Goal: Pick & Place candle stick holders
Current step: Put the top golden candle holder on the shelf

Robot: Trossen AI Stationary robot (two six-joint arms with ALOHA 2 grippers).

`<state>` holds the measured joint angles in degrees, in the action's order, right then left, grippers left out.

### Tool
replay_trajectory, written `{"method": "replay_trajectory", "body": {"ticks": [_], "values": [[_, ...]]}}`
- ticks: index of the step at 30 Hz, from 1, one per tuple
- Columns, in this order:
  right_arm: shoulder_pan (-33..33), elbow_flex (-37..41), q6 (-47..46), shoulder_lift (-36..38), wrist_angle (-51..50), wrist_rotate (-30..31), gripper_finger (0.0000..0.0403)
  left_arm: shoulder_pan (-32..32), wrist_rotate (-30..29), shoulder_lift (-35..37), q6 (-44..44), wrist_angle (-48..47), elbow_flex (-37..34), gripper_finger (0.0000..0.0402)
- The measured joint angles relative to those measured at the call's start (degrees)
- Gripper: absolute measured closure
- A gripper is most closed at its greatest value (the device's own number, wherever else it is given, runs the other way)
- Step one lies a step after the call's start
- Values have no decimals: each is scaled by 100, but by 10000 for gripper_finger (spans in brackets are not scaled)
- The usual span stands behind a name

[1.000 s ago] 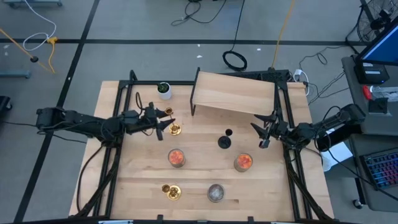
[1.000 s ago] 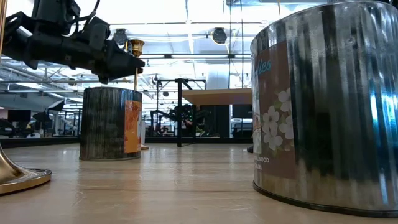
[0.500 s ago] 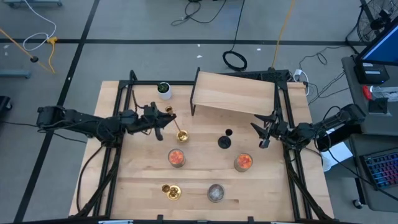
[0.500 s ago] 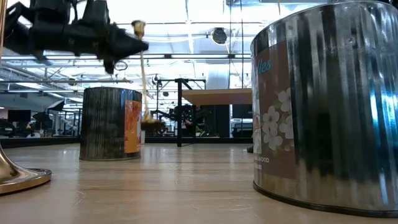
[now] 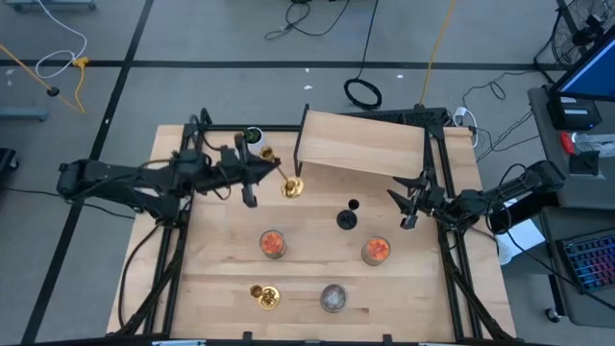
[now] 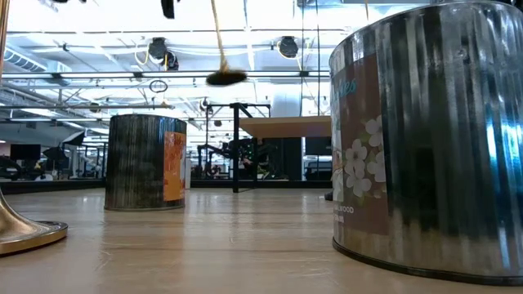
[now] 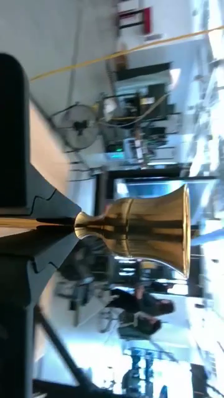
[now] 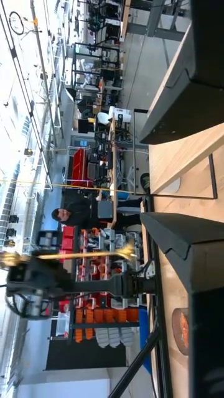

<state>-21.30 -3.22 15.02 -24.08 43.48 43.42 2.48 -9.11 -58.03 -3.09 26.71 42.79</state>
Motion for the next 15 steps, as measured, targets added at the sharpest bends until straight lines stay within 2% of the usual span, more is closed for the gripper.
{"method": "replay_trajectory", "body": {"ticks": [5,12,15], "values": [[0,0,0,2,6,0,216,409,198,-410,-105,-106,563,375],[0,0,-47,0,4,0,216,1143,1073,-1559,-94,44,1397,385],[0,0,-137,0,4,0,219,1414,1120,-2086,-69,42,1786,374]]}}
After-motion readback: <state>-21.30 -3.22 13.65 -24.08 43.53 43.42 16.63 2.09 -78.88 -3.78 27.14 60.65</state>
